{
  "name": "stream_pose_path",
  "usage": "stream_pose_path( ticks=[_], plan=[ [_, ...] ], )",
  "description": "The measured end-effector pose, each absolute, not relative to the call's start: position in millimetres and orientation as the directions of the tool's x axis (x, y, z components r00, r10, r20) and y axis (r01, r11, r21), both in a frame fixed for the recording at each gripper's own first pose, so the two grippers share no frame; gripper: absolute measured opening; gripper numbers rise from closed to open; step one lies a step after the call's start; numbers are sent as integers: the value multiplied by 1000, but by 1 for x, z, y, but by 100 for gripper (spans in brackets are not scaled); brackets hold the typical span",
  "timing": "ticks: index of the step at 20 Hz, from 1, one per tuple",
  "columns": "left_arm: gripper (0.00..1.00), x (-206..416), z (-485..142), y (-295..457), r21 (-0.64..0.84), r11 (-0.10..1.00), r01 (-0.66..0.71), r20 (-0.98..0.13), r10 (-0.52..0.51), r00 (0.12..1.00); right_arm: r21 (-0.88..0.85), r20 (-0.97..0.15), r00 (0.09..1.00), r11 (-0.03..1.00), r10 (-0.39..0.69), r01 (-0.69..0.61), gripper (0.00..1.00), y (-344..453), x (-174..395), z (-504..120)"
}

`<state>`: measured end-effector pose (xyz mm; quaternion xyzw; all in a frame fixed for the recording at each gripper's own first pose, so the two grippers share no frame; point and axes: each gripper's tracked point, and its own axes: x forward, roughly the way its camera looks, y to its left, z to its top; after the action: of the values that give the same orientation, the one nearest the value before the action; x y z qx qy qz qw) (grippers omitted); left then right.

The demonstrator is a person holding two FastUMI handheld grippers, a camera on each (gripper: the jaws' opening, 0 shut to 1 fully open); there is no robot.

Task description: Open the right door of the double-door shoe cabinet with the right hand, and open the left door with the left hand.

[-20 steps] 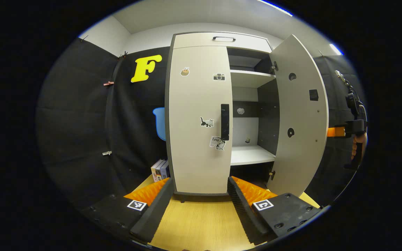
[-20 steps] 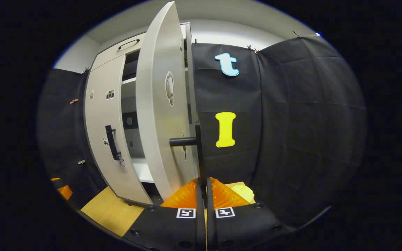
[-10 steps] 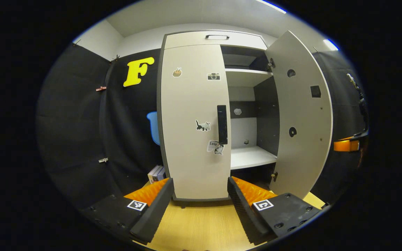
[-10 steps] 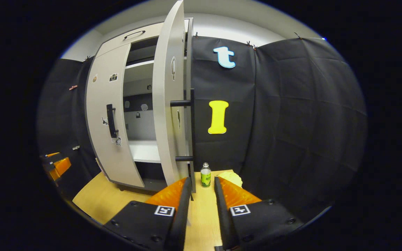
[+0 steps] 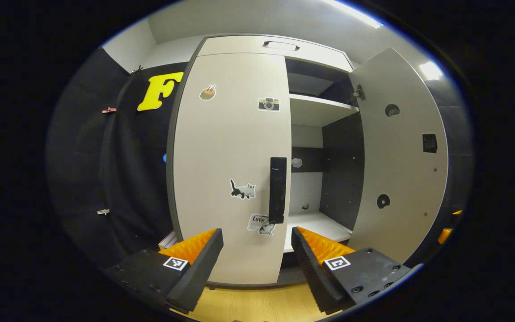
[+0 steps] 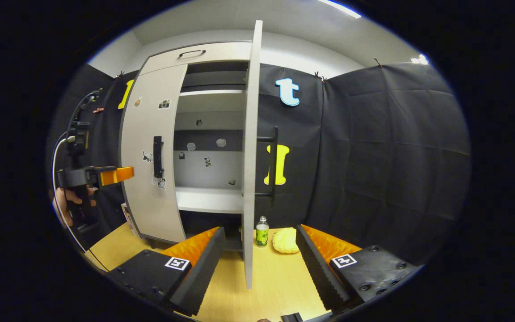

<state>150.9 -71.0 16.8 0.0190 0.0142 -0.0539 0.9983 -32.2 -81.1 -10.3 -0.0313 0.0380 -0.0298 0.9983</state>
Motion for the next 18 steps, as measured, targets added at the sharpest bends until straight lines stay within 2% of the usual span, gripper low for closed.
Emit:
stream_pose_path(
  ticks=[2,3,4,6,10,11,14,18],
  plan=[
    [95,174,21,-73,54,990,134,-27,-133,991,-46,-60,996,997,-70,68,99,-60,-39,-11],
    [95,184,23,-74,64,988,142,-24,-140,990,-37,-64,995,997,-77,75,95,-51,-40,-13],
    [95,193,24,-77,71,986,154,-22,-153,988,-28,-69,994,997,-80,78,99,-42,-42,-17],
    [95,207,24,-84,66,981,182,-29,-181,983,-17,-95,992,996,-86,85,98,-28,-44,-26],
    [88,222,30,-101,53,975,215,-16,-215,977,-16,-94,993,997,-77,75,98,-11,-42,-33],
    [86,226,31,-104,56,975,215,-19,-214,977,-17,-97,993,998,-66,64,96,-8,-38,-35],
    [80,242,33,-110,77,980,185,-23,-183,983,-21,-101,995,1000,1,-3,98,3,-24,-40],
    [68,260,27,-109,97,989,110,-57,-105,993,-7,-141,985,994,103,-105,98,11,-12,-60]
  ],
)
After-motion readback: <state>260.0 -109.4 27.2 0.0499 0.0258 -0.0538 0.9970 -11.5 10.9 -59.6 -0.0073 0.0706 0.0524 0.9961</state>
